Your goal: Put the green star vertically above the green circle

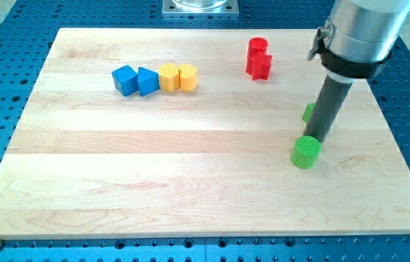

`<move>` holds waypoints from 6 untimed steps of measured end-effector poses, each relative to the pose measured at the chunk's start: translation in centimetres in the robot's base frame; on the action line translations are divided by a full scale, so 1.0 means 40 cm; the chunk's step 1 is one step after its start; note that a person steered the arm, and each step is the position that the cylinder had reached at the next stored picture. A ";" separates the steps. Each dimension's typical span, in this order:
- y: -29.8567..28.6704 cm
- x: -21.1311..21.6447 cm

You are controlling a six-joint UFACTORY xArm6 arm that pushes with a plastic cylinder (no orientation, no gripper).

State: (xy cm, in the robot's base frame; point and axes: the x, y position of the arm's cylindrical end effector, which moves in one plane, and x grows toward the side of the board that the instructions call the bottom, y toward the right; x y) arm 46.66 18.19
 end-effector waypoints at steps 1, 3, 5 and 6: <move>0.075 -0.065; 0.190 -0.076; 0.080 -0.227; 0.025 -0.243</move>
